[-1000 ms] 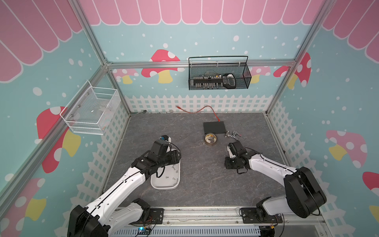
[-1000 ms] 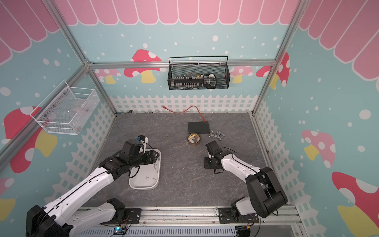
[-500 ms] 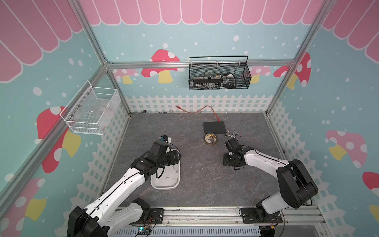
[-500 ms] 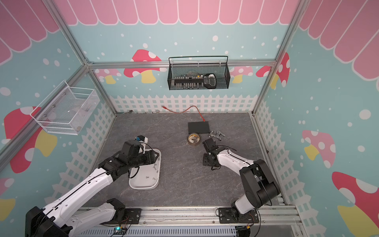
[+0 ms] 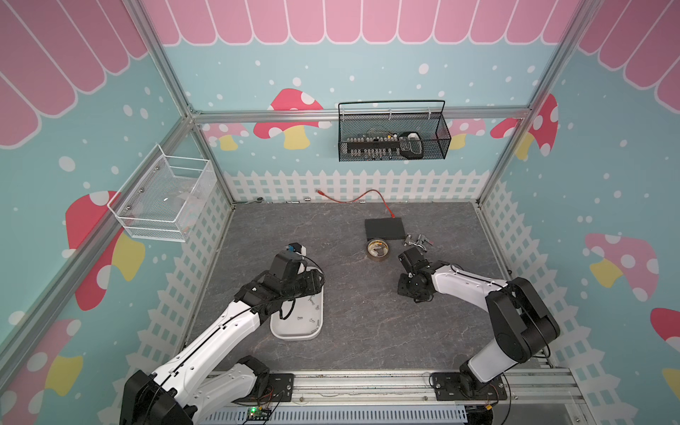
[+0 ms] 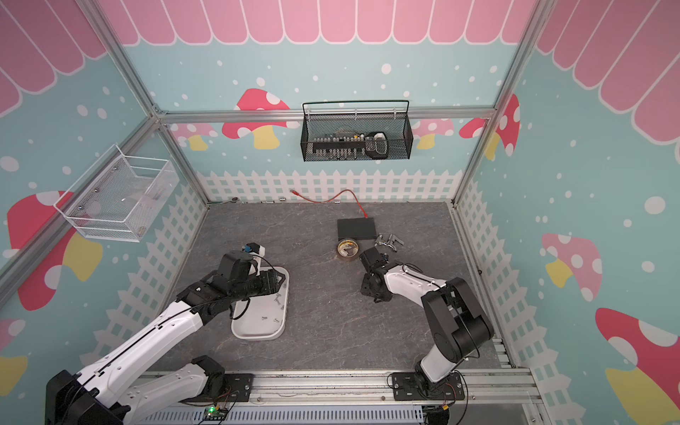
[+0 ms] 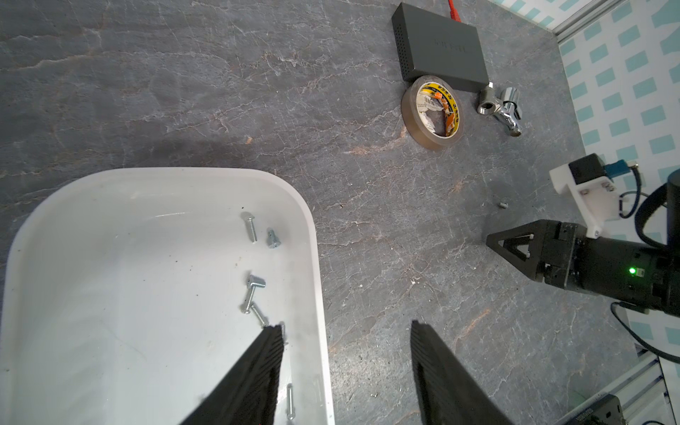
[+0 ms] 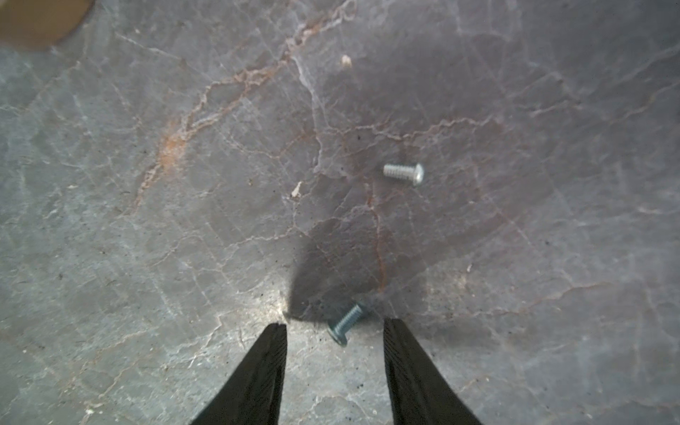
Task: Put the screws on the desktop into the storage box
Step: Pick up the screw from the center of the board.
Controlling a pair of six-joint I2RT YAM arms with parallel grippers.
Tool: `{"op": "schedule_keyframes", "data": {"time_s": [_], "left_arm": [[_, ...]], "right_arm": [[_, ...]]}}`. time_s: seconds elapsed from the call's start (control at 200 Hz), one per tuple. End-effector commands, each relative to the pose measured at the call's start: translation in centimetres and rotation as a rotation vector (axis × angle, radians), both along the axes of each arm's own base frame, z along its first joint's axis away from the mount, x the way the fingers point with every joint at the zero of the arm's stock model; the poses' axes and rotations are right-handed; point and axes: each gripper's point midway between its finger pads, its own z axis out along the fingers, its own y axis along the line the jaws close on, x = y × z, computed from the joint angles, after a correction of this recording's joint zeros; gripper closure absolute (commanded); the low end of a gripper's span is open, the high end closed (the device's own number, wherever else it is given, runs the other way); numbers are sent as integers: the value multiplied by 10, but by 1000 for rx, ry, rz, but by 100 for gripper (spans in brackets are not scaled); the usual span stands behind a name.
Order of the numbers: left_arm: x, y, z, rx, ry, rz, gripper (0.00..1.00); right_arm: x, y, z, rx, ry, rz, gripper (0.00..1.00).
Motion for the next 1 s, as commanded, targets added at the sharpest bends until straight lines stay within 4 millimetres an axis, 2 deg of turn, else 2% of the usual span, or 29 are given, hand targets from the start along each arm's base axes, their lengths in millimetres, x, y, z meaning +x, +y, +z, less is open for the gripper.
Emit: {"op": "schedule_keyframes", "data": {"time_s": [0.0, 0.17, 0.405, 0.815, 0.995], "left_arm": [[-1, 1, -1, 18, -10, -5, 40], [-2, 1, 0, 18, -16, -6, 40], [-4, -1, -1, 20, -15, -15, 40], [-5, -4, -3, 22, -7, -24, 40], [-6, -5, -4, 28, -5, -26, 40]], "right_arm": [[-2, 0, -6, -12, 22, -25, 51], [-3, -1, -13, -31, 38, -32, 52], [-7, -1, -25, -45, 80, -21, 58], [-20, 1, -30, -59, 112, 27, 65], [-26, 4, -34, -50, 130, 54, 71]]}}
